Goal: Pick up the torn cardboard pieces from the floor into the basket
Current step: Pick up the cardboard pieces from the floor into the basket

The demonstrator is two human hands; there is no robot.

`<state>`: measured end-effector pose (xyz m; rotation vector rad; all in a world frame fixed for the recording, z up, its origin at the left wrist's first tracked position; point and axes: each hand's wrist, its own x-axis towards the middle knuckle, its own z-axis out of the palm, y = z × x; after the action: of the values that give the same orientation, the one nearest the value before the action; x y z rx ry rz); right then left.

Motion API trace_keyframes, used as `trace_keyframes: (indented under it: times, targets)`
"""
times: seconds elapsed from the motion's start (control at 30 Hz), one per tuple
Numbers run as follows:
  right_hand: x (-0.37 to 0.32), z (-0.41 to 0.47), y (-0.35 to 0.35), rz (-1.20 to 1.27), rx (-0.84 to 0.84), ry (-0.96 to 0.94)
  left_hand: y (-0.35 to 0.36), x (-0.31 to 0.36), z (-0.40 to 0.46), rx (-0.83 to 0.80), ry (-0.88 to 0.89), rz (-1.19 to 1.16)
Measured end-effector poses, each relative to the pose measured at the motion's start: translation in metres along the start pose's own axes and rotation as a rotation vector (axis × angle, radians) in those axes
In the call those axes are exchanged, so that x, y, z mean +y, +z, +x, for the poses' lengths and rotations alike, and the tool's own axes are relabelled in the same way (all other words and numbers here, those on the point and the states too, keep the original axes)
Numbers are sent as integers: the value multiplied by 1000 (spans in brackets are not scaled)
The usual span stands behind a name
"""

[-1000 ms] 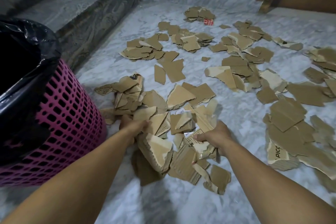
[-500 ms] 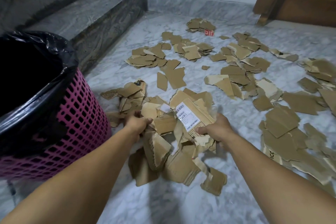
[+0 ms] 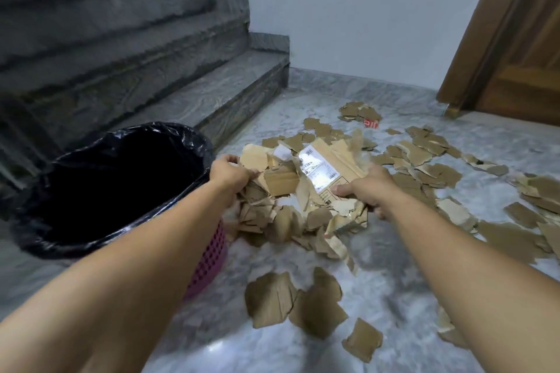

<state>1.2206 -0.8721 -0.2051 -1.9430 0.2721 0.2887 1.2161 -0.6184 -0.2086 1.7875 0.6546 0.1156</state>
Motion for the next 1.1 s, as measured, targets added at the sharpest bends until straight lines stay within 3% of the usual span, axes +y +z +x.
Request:
trace_keyframes:
  times: [0.2,0.37,0.57,0.77,0.97,1.1]
  targets:
    - [-80,-25,20,18,-83,-72,-62,48,-20,51,40,-119]
    - [-137,-40,59,-41,-183,-137,-137,60,-18,208,52,-174]
    - [-173,-46,148,-83,-336,-207,-224,33,-20,347,2,-199]
    - [-168,-39,239,-154,-426,-193,-261,-20,-11,428,-87,-183]
    - [-142,-23,276,-282,-375,-262,-260,-51,3,222,-147,161]
    - [-141,-16,269,-209,-298,-319,-249,-48,6,241,-77,352]
